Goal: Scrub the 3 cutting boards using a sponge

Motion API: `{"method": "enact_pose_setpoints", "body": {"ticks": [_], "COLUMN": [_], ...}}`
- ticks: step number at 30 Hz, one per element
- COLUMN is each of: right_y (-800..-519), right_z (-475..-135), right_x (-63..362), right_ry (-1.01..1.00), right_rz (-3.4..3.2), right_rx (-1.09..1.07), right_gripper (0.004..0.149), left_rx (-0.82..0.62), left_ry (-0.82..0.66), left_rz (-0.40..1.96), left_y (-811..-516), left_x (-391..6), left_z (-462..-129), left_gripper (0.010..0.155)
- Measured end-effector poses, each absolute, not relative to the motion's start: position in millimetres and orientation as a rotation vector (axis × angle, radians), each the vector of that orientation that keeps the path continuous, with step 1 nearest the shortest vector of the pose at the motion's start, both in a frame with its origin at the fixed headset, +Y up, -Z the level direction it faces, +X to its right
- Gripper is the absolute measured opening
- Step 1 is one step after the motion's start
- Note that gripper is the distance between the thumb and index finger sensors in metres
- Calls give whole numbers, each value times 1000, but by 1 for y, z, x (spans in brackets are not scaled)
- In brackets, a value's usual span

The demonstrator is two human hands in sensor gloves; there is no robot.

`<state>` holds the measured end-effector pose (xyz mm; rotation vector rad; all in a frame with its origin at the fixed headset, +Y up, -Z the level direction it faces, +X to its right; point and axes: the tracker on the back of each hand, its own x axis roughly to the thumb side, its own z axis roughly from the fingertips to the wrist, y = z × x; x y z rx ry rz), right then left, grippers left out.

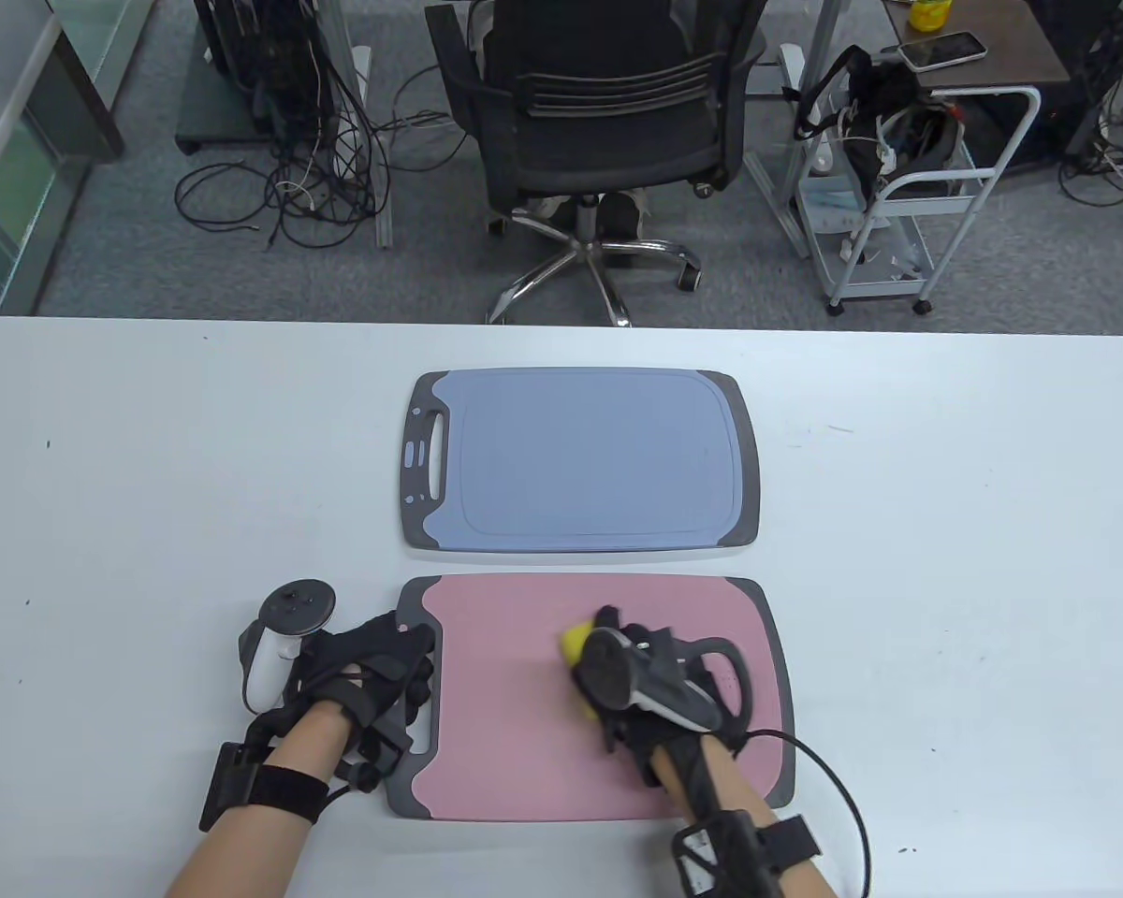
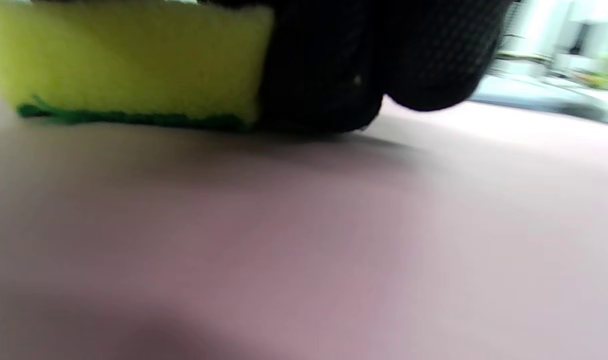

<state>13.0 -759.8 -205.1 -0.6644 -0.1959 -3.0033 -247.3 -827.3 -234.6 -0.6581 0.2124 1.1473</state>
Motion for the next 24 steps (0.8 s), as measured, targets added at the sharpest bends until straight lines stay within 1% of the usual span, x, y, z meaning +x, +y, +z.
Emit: {"method": "enact_pose_setpoints", "body": {"ticks": [1, 3, 4, 5, 7, 8, 10, 11, 12, 13, 15, 17, 18, 19, 21, 22, 23, 24], "right_y": [-758, -757, -758, -758, -757, -757, -760, -762, -763, -765, -769, -772, -771, -772, -771, -769, -769, -767], "right_z": [-196, -183, -179, -178, -183, -187, -199, -204, -206, -207, -205, -203, -202, -202, -205, -208, -208, -204], "right_x": [-17, -50, -61, -63, -47, -32, 15, 51, 75, 114, 173, 214, 223, 223, 199, 168, 150, 115], "right_ry": [-166, -108, -75, -57, -102, -90, -135, -167, -189, -231, -266, -261, -267, -273, -264, -275, -268, -233], "right_rz": [-2933, -2904, -2922, -2929, -2917, -2950, -2971, -3004, -3032, -3058, -3065, -3042, -3059, -3090, -3115, -3138, -3157, -3173], "right_rx": [-802, -984, -1026, -984, -906, -831, -626, -495, -394, -222, 49, 243, 275, 287, 184, -86, -165, -251], "right_gripper": [73, 73, 73, 73, 72, 72, 71, 71, 71, 71, 71, 70, 71, 71, 72, 72, 72, 72], "left_rx": [-664, -666, -665, -665, -672, -672, -674, -677, -677, -674, -671, -671, -673, -674, -676, -678, -678, -676], "left_ry": [211, 211, 212, 212, 211, 212, 214, 211, 209, 209, 212, 213, 213, 213, 214, 214, 213, 214], "left_rz": [1154, 1158, 1159, 1160, 1168, 1168, 1168, 1171, 1171, 1168, 1165, 1165, 1165, 1165, 1167, 1168, 1168, 1166], "left_y": [-828, -828, -828, -828, -828, -828, -828, -828, -828, -828, -828, -828, -828, -828, -828, -828, -828, -828], "left_x": [-248, -248, -247, -247, -247, -247, -247, -247, -247, -247, -247, -247, -247, -247, -247, -247, -247, -247], "left_z": [-235, -234, -234, -234, -234, -234, -234, -234, -234, -234, -234, -234, -234, -234, -234, -235, -234, -235], "left_gripper": [50, 50, 50, 50, 50, 50, 51, 51, 51, 51, 51, 51, 51, 51, 51, 51, 51, 51]}}
